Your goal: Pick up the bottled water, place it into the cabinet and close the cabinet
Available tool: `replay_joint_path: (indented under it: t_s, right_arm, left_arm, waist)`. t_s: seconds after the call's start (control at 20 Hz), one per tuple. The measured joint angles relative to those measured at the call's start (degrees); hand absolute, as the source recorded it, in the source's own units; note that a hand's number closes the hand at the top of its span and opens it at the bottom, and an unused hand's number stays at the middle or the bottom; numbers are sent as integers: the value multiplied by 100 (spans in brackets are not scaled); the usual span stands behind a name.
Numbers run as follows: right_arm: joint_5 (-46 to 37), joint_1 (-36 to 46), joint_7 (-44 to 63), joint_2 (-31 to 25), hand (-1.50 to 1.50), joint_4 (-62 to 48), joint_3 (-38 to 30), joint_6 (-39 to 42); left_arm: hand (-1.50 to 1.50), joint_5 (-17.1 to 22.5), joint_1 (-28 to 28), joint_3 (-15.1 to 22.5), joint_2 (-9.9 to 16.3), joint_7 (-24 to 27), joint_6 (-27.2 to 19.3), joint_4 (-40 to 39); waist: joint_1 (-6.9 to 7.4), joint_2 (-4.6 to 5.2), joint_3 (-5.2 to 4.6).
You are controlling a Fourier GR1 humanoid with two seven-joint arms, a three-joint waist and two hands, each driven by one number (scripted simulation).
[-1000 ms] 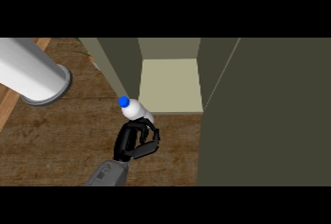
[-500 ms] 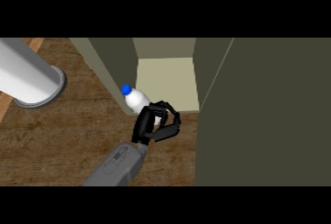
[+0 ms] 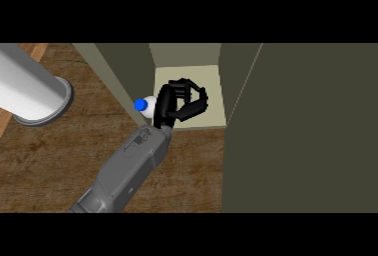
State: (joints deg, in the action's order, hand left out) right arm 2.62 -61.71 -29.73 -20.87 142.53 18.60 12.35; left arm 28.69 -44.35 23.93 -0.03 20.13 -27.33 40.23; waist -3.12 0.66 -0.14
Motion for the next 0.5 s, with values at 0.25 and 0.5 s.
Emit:
replay_joint_path:
  t_s: [0.25,0.5]
  right_arm:
    - [69,67,-60,-9,-150,-26,-198,97]
    - [96,58,-136,-12,-150,-67,-222,210]
  left_arm:
    - [150,-4,-687,-225,-1,49,-504,-810]
    - [-150,-343,-1304,-189,1,39,-1239,-1666]
  waist:
    - [-36,22,8]
    - [-119,48,16]
